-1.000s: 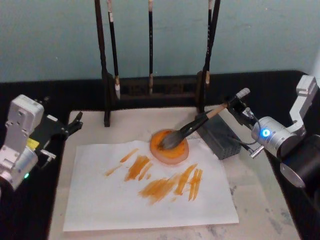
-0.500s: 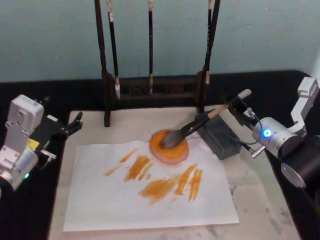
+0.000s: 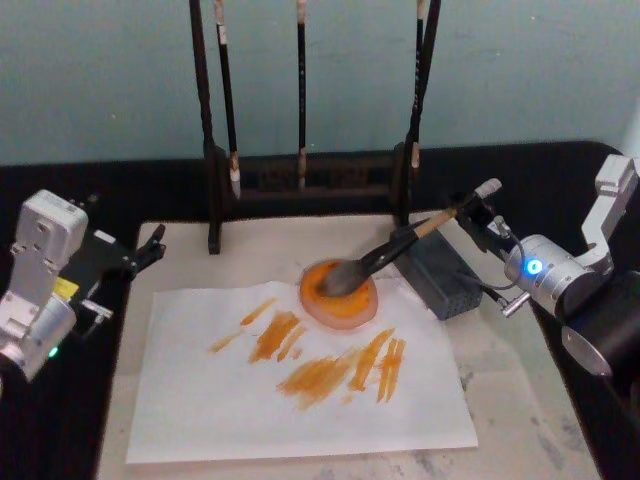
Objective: Pick up the brush from the inkstone, write on the paper, then place the brush back to its original position.
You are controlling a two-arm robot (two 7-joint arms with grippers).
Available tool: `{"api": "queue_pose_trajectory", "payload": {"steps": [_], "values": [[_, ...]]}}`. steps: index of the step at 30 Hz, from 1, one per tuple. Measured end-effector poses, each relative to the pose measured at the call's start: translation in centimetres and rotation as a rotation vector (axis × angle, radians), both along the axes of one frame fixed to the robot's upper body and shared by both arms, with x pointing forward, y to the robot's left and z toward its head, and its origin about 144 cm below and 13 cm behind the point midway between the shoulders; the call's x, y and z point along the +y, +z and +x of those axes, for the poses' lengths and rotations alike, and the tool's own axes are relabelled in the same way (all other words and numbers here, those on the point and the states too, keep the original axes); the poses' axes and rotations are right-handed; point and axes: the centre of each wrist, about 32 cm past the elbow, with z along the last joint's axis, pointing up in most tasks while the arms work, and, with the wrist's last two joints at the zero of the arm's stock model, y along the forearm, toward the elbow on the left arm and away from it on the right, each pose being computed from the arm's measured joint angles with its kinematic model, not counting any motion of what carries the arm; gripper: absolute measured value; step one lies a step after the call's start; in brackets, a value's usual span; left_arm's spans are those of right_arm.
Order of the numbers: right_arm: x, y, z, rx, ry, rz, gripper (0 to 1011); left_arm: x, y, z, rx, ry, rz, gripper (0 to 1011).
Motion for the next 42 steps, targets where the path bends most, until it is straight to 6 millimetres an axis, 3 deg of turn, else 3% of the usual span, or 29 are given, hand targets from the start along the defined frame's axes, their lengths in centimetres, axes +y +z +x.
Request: {"api": "queue_pose_trajectory", "payload": {"steps": [10,21,26,42], "values": [[0.0,0.0,0.0,-0.001,0.000,-0.001,474,0.0,0.0,0.0,0.000,0.000,0.000,1001],[0.0,0.0,0.0,-0.001,0.000,-0.001,859,0.0,0.0,0.0,0.000,0.000,0.000,1001],[0.0,0.0,0.0,-0.001,0.000,-0.001,971,0.0,0.0,0.0,0.000,0.000,0.000,1001],[-0.5,0.2,-1.2,-0.034,0.011,-0.025,1000,0.0,0.0,0.0,0.000,0.000,0.000,1001]]}}
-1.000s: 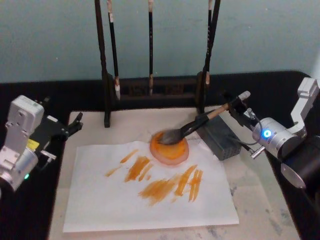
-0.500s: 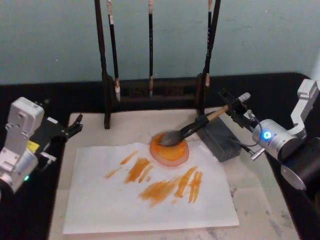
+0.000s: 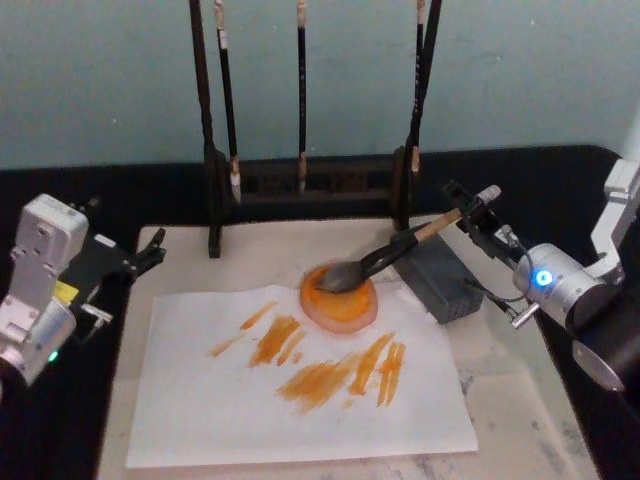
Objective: Pick up the brush from the inkstone, write on the paper, then place the brush back to its original position.
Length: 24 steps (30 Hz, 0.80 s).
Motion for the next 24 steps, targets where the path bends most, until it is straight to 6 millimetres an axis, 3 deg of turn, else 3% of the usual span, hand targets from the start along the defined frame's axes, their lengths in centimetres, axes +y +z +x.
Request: {"api": "queue_pose_trajectory", "payload": {"steps": [15,24], "values": [[-1.6,0.5,-4.0,0.004,0.022,-0.041,1000,0.0,0.0,0.0,0.000,0.000,0.000,1001],[-0.9,1.1,-6.6,-0.129,0.033,-0.299,1000,0.0,0.0,0.0,0.000,0.000,0.000,1001]]}}
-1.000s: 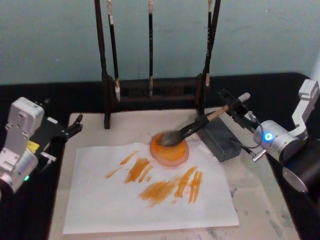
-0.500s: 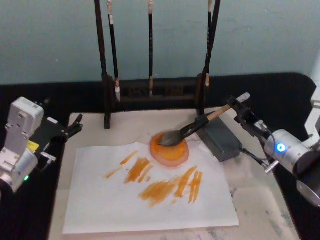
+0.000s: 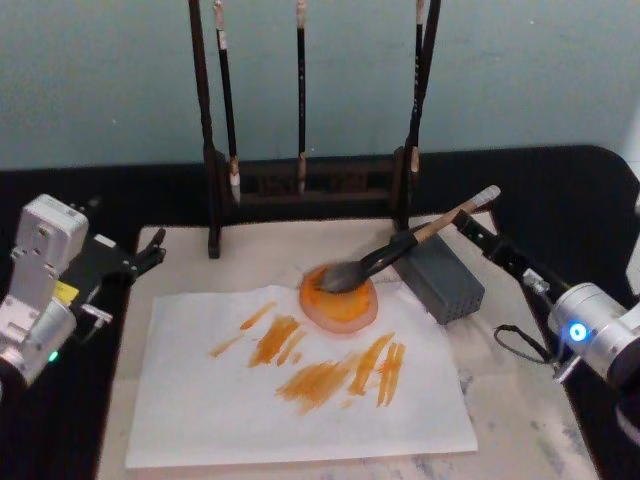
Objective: Pick up the brush from the inkstone, write on the paper, then place the brush back to its original position.
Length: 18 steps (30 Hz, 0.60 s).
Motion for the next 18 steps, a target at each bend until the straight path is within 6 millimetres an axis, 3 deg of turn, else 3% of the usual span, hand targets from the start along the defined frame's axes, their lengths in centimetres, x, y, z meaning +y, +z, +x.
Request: {"api": "queue_pose_trajectory", "payload": {"steps": [8,18], "values": [[2.4,-1.0,-1.1,-0.186,-0.064,-0.313,1000,0.0,0.0,0.0,0.000,0.000,0.000,1001],[3.9,-3.1,-0.8,-0.295,-0.118,-0.506,1000,0.0,0.0,0.0,0.000,0.000,0.000,1001]]}}
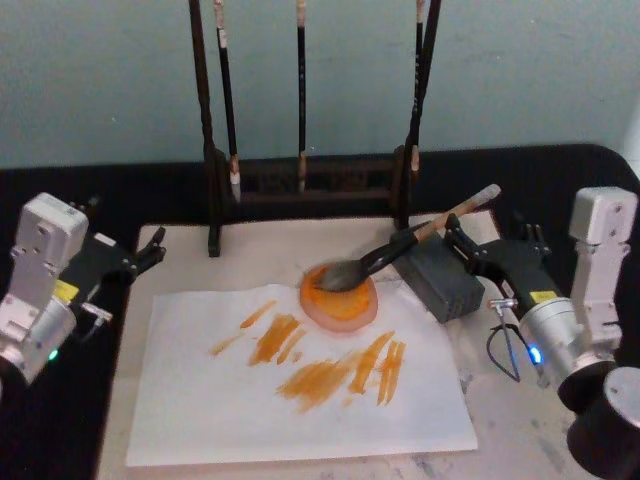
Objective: Pick up the brush from the inkstone, write on the paper, then place the brush back to its original position.
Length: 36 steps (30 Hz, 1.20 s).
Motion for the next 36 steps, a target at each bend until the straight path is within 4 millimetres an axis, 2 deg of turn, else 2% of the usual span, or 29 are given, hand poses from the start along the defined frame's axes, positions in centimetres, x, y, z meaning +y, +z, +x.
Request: {"api": "queue_pose_trajectory", "payload": {"steps": [12,36], "values": [[0.1,-1.7,0.5,-0.010,0.016,-0.135,1000,0.0,0.0,0.0,0.000,0.000,0.000,1001],[0.1,-1.8,0.6,-0.006,0.022,-0.157,1000,0.0,0.0,0.0,0.000,0.000,0.000,1001]]}}
